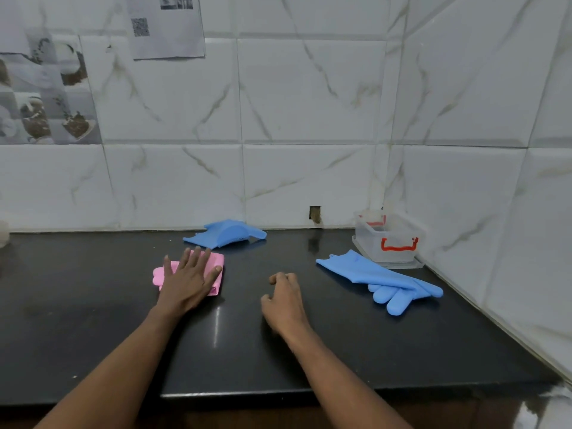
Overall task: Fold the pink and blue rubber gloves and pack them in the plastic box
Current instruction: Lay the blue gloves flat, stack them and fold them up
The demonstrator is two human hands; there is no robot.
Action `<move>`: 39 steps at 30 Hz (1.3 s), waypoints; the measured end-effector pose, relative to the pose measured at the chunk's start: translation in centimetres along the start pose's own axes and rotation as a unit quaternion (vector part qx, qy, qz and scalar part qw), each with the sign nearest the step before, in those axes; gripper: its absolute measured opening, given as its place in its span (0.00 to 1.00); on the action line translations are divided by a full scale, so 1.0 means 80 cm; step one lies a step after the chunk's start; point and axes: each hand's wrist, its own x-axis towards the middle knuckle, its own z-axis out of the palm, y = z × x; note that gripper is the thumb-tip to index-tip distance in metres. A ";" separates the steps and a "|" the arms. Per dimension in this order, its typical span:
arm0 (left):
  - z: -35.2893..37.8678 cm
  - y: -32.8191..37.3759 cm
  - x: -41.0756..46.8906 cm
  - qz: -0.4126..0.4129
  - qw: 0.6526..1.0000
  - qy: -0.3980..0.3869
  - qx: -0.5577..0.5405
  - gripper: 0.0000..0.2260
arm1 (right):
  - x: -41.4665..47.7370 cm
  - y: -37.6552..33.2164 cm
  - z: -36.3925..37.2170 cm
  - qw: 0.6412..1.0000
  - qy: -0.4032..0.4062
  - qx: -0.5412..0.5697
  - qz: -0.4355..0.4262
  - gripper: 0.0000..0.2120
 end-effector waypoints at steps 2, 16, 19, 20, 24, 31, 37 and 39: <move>-0.010 0.003 -0.009 -0.018 0.993 0.116 -0.023 0.23 | 0.002 0.011 -0.016 0.998 -0.004 -0.057 -0.039 0.15; -0.027 0.068 -0.054 0.162 0.977 0.130 -0.048 0.15 | 0.068 0.116 -0.107 0.906 0.038 -0.421 0.003 0.10; -0.024 0.065 -0.054 0.165 0.977 0.118 -0.061 0.14 | 0.068 0.118 -0.111 0.917 0.089 -0.388 -0.008 0.07; -0.024 0.065 -0.053 0.167 0.977 0.120 -0.062 0.14 | 0.067 0.115 -0.113 0.927 0.129 -0.353 -0.005 0.08; -0.022 0.066 -0.051 0.168 0.975 0.128 -0.065 0.11 | 0.071 0.073 -0.138 0.952 0.266 -0.148 0.014 0.11; -0.031 0.085 -0.078 0.169 0.966 0.101 -0.169 0.16 | 0.092 -0.024 -0.220 0.989 0.124 -0.009 -0.078 0.17; -0.047 0.159 -0.114 0.098 0.835 -0.043 -0.540 0.28 | 0.089 -0.089 -0.237 0.984 0.002 0.171 -0.055 0.06; -0.049 0.185 -0.114 0.059 0.775 -0.098 -0.622 0.36 | 0.087 -0.103 -0.240 0.973 -0.026 0.228 -0.036 0.10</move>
